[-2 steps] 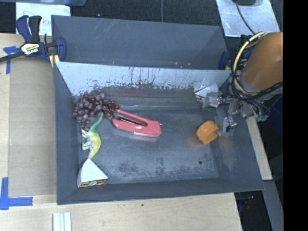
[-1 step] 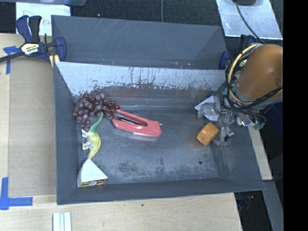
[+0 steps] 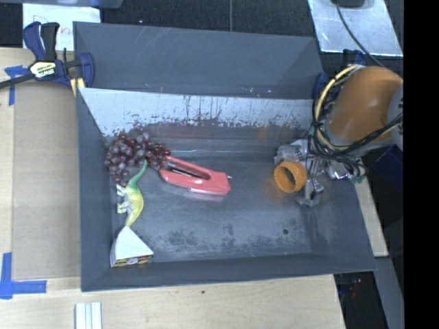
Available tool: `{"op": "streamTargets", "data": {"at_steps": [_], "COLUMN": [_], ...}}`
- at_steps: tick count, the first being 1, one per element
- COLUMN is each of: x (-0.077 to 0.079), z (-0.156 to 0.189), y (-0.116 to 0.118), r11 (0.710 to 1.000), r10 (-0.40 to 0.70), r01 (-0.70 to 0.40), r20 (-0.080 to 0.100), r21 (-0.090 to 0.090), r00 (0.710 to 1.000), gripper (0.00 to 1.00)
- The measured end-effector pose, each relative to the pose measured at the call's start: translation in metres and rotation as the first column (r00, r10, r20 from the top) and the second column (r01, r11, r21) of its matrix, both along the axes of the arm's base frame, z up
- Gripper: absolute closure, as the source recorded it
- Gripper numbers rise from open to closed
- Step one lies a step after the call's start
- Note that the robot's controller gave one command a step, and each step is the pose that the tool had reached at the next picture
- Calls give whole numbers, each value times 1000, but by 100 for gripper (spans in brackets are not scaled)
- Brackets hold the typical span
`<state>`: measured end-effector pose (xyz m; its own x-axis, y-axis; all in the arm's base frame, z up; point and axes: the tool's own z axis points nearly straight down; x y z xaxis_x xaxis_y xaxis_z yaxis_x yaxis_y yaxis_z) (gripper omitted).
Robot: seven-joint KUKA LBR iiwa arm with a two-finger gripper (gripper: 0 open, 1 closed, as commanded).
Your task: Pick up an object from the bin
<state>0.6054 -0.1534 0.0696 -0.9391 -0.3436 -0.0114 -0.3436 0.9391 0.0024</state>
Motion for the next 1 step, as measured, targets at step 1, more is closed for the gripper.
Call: {"op": "streamTargets", "data": {"at_steps": [1], "x": [-7], "z": [1], "y": [9], "r11": [966], "r10": [-257], "r01": [257], "r20": [-11], "r21": [14], "r00": [966], "gripper": [100]}}
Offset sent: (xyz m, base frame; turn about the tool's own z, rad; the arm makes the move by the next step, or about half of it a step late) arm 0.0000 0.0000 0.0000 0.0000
